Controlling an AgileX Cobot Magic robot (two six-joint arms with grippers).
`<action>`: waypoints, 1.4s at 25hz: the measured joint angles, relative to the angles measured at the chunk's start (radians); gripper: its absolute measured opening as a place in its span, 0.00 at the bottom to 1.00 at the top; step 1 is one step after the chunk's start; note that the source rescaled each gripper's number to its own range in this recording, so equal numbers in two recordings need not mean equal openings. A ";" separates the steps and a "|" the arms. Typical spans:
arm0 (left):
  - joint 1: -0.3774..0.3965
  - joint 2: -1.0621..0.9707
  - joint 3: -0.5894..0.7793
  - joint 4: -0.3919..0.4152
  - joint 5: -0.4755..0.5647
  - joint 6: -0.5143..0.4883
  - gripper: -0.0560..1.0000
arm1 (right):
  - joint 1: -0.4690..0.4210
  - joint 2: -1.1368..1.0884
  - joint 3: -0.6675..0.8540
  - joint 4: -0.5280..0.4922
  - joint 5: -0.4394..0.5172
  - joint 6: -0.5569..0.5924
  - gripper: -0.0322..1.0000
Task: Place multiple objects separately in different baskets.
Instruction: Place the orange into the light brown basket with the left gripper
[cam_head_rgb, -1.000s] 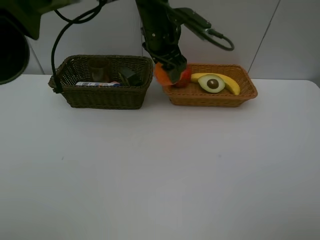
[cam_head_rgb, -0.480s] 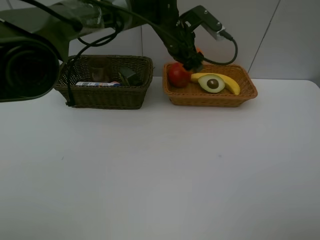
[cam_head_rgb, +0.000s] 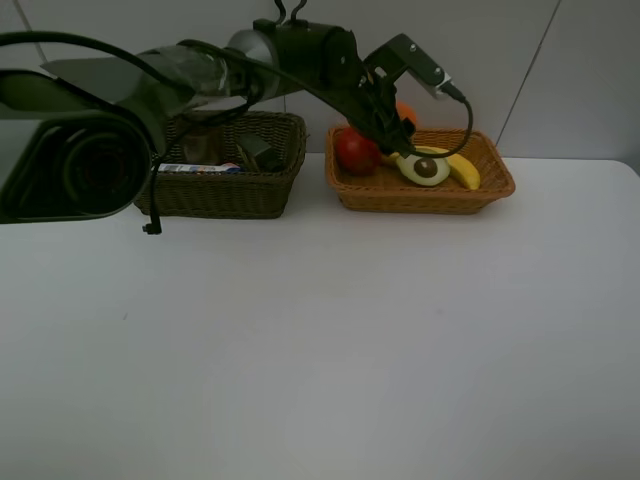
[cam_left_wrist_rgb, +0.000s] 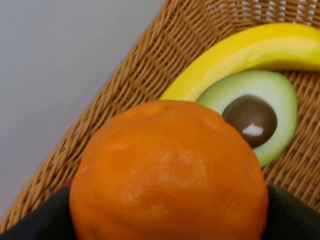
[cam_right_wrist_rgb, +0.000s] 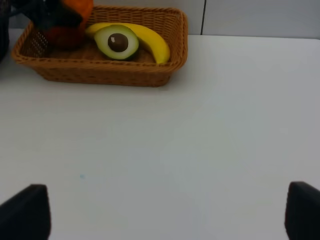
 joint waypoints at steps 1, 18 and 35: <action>0.000 0.006 0.000 -0.007 -0.002 0.000 0.92 | 0.000 0.000 0.000 0.000 0.000 0.000 0.99; -0.001 0.044 0.000 -0.036 -0.012 0.001 0.92 | 0.000 0.000 0.000 0.000 0.000 0.000 0.99; -0.002 0.044 0.000 -0.037 -0.038 0.025 1.00 | 0.000 0.000 0.000 0.000 0.000 0.000 0.99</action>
